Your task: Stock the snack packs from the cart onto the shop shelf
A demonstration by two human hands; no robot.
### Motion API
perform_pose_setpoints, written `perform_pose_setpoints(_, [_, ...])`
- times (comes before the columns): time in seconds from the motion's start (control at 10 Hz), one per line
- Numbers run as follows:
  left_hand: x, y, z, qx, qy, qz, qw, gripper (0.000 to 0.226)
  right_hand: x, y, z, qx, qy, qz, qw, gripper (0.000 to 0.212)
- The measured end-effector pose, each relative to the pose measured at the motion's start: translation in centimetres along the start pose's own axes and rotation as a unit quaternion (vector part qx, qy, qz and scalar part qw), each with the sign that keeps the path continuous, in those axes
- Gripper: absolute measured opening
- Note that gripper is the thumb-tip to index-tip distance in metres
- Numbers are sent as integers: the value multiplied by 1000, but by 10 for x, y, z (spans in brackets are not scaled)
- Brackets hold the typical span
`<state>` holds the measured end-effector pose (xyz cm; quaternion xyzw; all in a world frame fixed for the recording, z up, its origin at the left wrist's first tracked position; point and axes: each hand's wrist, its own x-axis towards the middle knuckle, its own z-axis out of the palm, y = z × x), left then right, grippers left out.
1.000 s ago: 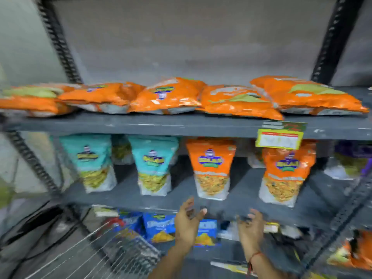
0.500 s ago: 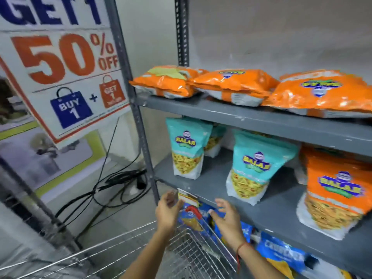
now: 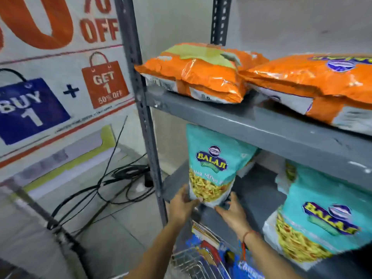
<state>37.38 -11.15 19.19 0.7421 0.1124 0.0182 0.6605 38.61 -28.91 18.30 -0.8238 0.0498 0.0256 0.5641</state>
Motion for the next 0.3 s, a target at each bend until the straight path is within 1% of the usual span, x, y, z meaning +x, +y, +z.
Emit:
perform_pose_setpoints(0.1, [6, -10, 7, -23, 5, 17, 1000, 39, 6, 0, -4, -5, -24, 0, 1000, 38])
perform_pose_setpoints(0.2, [4, -15, 9, -79, -1, 21, 997, 37, 3, -3, -7, -11, -24, -3, 1000, 38])
perform_pose_setpoints(0.3, [-1, -14, 8, -99, -12, 27, 995, 45, -6, -4, -8, 26, -5, 2, 1000, 64])
